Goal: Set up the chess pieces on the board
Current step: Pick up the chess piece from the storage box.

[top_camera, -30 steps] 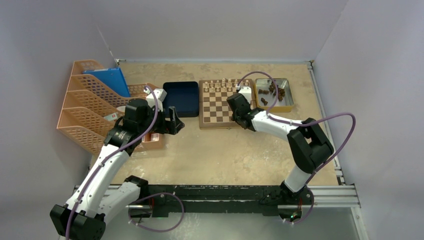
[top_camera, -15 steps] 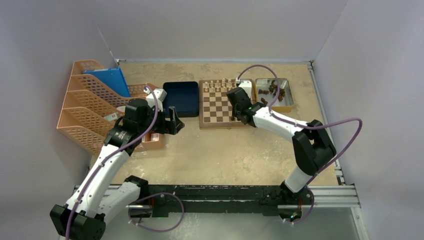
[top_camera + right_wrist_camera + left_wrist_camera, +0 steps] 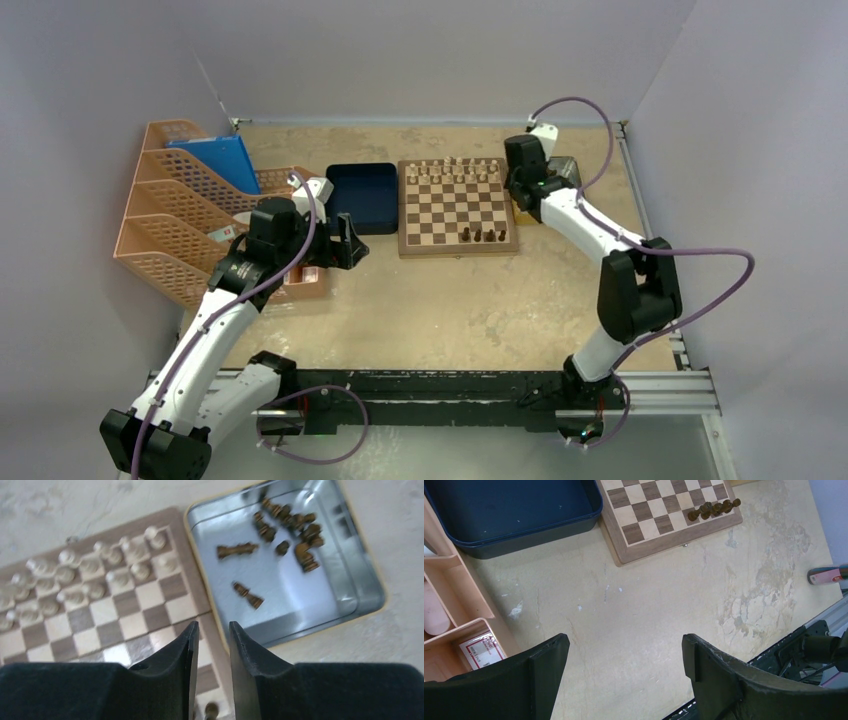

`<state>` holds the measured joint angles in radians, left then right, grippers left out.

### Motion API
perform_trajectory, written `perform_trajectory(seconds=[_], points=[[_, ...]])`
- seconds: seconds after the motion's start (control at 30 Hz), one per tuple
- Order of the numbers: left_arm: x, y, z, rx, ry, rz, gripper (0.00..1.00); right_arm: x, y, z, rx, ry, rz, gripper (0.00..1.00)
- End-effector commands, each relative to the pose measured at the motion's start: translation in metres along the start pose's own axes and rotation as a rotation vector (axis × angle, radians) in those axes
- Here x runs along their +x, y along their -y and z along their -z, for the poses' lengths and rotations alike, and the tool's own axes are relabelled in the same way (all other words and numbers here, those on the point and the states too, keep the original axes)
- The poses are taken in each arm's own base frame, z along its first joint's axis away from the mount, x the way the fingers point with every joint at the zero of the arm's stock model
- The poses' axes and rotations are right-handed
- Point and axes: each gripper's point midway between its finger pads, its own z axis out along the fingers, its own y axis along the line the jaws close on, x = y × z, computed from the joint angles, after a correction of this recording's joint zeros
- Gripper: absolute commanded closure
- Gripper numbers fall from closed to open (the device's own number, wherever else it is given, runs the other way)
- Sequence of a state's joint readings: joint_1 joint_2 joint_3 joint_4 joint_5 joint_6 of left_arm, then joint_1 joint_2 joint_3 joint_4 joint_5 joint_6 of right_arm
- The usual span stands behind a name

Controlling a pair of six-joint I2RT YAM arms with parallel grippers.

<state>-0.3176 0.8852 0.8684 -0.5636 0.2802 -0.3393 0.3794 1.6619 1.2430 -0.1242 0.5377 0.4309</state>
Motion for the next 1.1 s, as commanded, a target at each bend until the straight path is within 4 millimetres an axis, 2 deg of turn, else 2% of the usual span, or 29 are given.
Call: perform_trajectory(seconds=[0.0,0.1,0.2,0.33,0.53,0.7,1.07], points=[[-0.006,0.006,0.000,0.025,0.025,-0.017,0.16,-0.044,0.022,-0.016,0.035,0.091,-0.061,0.68],[-0.006,0.006,0.000,0.026,0.026,-0.018,0.16,-0.048,0.043,-0.039,0.070,0.086,-0.081,0.67],[-0.006,0.006,0.000,0.026,0.023,-0.017,0.16,-0.047,0.056,-0.062,0.075,0.065,-0.084,0.67],[-0.005,0.006,0.000,0.025,0.022,-0.017,0.16,-0.048,0.063,-0.086,0.065,0.051,-0.095,0.65],[-0.005,0.005,-0.002,0.022,0.017,-0.015,0.17,-0.034,0.078,-0.113,0.100,0.005,-0.062,0.67],[-0.005,0.003,-0.003,0.017,0.016,-0.014,0.17,-0.029,0.093,-0.129,0.125,-0.011,-0.058,0.69],[-0.004,0.000,-0.004,-0.001,0.010,-0.008,0.17,-0.007,0.092,-0.145,0.071,-0.074,-0.026,0.70]])
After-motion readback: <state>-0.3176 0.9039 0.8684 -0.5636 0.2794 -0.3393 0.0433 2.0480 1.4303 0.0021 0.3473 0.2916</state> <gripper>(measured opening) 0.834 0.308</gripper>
